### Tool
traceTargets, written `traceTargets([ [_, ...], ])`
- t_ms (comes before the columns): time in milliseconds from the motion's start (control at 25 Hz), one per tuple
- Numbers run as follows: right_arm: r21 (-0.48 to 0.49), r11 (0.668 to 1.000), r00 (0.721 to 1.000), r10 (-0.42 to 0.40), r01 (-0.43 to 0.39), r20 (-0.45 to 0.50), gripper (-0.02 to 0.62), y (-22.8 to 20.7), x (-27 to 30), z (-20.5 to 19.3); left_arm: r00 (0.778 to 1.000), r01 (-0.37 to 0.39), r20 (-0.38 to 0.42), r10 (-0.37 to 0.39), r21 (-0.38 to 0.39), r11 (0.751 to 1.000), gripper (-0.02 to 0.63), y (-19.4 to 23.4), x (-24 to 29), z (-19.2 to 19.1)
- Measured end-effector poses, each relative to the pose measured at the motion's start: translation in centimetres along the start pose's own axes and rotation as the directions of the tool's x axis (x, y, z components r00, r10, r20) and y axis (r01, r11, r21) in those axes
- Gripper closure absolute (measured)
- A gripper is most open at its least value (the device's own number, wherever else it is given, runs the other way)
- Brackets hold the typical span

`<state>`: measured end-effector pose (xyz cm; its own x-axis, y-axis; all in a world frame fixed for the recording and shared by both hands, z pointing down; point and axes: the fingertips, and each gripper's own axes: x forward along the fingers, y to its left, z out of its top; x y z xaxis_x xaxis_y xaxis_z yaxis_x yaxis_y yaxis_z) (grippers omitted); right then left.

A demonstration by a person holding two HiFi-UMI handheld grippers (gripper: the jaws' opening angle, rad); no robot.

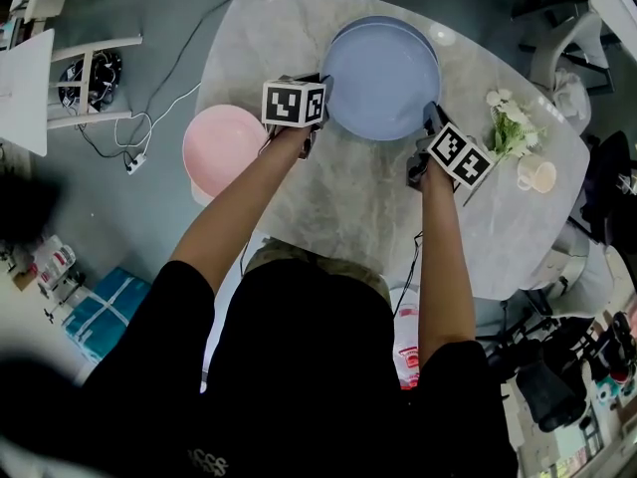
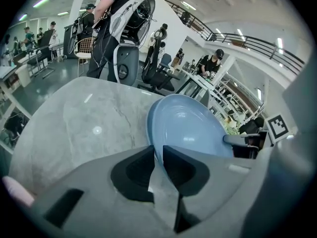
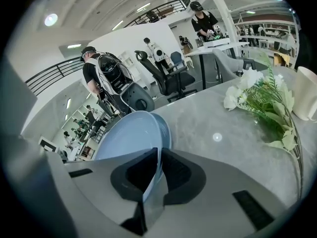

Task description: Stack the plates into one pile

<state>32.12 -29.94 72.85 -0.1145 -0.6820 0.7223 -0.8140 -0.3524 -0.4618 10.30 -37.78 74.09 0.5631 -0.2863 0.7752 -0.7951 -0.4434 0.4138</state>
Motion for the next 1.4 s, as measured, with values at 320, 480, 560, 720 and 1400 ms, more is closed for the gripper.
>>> traceTargets([
  [320,0.054,0.999,1.0,-0.008,0.007,0.02,0.561,-0.7,1.7,1.2,1.0,-0.016,0.024,0.015,0.013,1.0,0.535,0.2,1.3,1.3],
  [480,0.022,0.999,1.0,-0.026,0.025,0.016,0.561,-1.1,1.9,1.2,0.999,-0.009,0.049,0.008,0.025,1.0,0.52,0.0,1.5,1.5],
  [560,0.009,0.999,0.999,-0.032,0.032,0.025,0.56,-1.2,1.7,1.3,0.998,-0.016,0.067,0.014,0.025,1.0,0.509,0.3,1.2,1.6],
  [720,0.005,0.999,0.998,-0.041,0.041,0.055,0.558,-1.8,1.4,1.6,0.995,-0.026,0.096,0.024,0.02,0.999,0.509,0.9,1.0,1.8],
  [1400,-0.001,0.999,0.999,0.05,-0.05,0.002,0.526,-1.8,5.1,1.2,0.995,0.054,0.089,-0.046,-0.085,0.995,0.502,0.9,4.7,1.4],
])
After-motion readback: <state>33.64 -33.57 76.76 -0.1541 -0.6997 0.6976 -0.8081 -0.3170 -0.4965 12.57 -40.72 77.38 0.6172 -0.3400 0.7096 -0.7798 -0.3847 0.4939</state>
